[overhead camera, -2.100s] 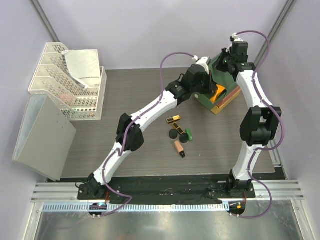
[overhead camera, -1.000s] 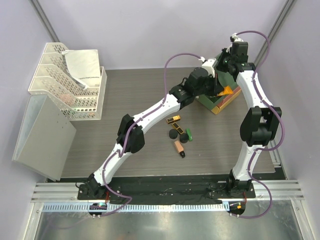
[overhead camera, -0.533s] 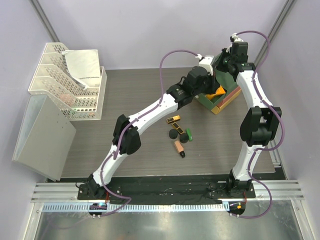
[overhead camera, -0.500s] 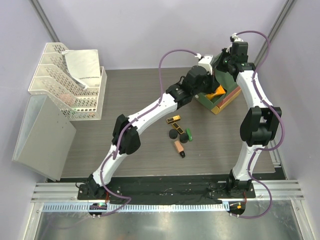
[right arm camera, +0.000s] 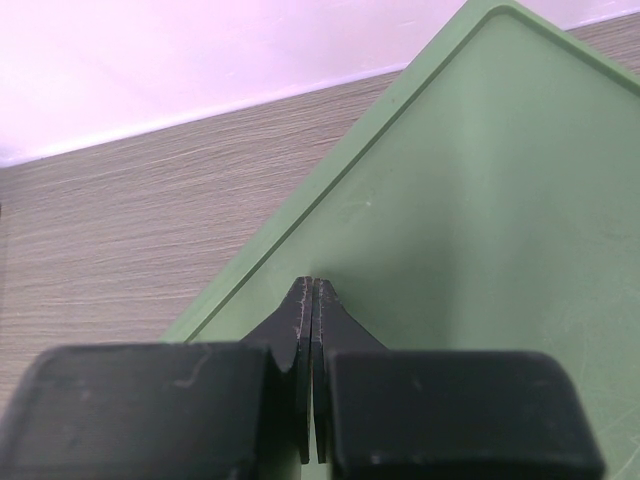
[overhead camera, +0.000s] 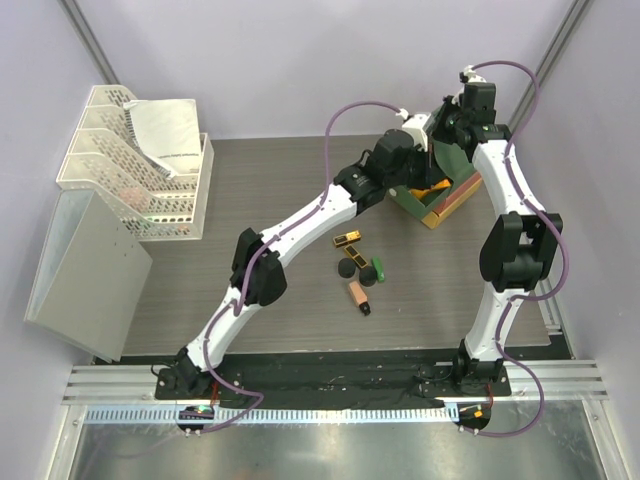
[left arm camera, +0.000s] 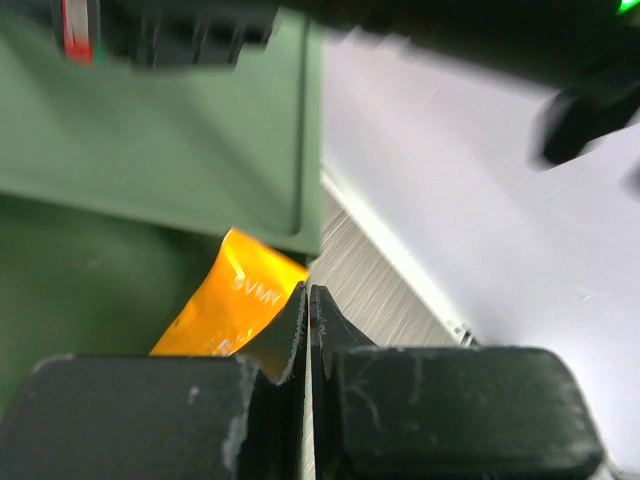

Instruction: Organize the makeup

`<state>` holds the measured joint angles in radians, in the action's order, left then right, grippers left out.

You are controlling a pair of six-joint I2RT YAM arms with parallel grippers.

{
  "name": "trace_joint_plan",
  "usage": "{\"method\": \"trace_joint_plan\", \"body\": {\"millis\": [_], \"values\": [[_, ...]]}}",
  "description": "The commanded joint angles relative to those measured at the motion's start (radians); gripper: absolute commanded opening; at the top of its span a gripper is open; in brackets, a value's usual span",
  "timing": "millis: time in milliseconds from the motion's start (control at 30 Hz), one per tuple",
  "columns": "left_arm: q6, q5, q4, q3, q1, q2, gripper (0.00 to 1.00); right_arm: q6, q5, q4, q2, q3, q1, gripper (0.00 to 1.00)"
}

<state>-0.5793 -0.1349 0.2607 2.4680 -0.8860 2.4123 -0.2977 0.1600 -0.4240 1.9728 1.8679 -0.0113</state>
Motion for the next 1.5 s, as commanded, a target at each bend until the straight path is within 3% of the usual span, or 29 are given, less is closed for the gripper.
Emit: {"method": "trace_joint_plan", "body": {"millis": [0,267,467,667,767,867,900,967,1033,1167,1267,1467], "values": [[0.013,0.009,0.070,0.032,-0.002,0.011,0.00,0.043,-0.036,-0.378,0.136,-0.098,-0.006,0.01],[0.061,0.127,0.150,0.052,-0.005,0.041,0.00,0.043,-0.037,-0.380,0.139,-0.096,-0.007,0.01],[0.082,0.150,0.092,0.036,-0.005,0.010,0.00,0.042,-0.037,-0.378,0.135,-0.102,-0.007,0.01],[0.110,0.155,-0.063,-0.121,0.007,-0.152,0.00,0.043,-0.042,-0.378,0.130,-0.105,-0.007,0.01],[0.119,0.140,-0.051,-0.171,0.028,-0.226,0.01,0.043,-0.042,-0.380,0.130,-0.104,-0.007,0.01],[0.113,0.102,-0.032,-0.309,0.059,-0.333,0.24,0.045,-0.042,-0.380,0.132,-0.099,-0.007,0.01],[0.110,0.100,-0.009,-0.345,0.067,-0.364,0.41,0.045,-0.043,-0.380,0.132,-0.098,-0.007,0.01],[0.102,0.121,0.113,-0.435,0.087,-0.434,0.58,0.046,-0.045,-0.378,0.132,-0.096,-0.007,0.01],[0.073,0.129,0.258,-0.487,0.097,-0.473,0.67,0.046,-0.048,-0.378,0.130,-0.096,-0.007,0.01],[0.009,0.104,0.383,-0.702,0.104,-0.579,0.86,0.048,-0.048,-0.380,0.135,-0.095,-0.007,0.01],[-0.054,0.040,0.413,-0.843,0.105,-0.633,0.95,0.049,-0.048,-0.378,0.141,-0.095,-0.007,0.01],[-0.102,-0.141,0.492,-0.925,0.110,-0.570,0.97,0.049,-0.043,-0.378,0.149,-0.102,-0.007,0.01]]}}
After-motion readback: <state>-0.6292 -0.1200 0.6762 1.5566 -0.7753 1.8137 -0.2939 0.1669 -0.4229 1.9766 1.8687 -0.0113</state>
